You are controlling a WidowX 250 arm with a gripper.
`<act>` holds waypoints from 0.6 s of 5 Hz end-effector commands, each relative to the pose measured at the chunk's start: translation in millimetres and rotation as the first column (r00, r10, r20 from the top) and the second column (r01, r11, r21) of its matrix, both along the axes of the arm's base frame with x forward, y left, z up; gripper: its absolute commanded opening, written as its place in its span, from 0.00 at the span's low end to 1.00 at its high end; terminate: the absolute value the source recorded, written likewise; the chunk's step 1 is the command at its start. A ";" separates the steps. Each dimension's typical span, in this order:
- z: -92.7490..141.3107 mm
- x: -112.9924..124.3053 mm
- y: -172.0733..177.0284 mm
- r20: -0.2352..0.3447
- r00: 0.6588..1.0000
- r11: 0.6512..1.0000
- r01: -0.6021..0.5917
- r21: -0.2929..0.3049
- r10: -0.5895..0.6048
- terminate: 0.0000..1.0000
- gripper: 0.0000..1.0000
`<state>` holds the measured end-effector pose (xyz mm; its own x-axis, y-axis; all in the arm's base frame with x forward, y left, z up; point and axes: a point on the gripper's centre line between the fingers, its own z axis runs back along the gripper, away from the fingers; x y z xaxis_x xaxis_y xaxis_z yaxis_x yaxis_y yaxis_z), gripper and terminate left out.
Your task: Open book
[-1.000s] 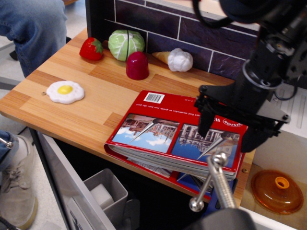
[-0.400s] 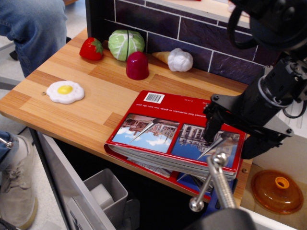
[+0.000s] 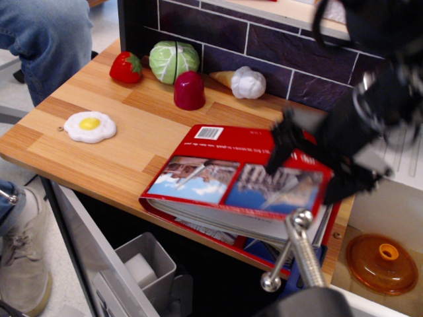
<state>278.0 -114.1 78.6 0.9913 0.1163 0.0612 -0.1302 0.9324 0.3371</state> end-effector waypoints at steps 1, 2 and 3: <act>75.1 -2.4 103.3 -0.054 0.994 0.993 -0.097 -0.072 0.093 0.00 1.00; 82.4 -32.6 152.5 -0.045 0.994 0.994 -0.104 -0.041 0.102 0.00 1.00; 77.5 -47.1 201.6 0.002 0.995 0.995 -0.097 0.017 0.097 0.00 1.00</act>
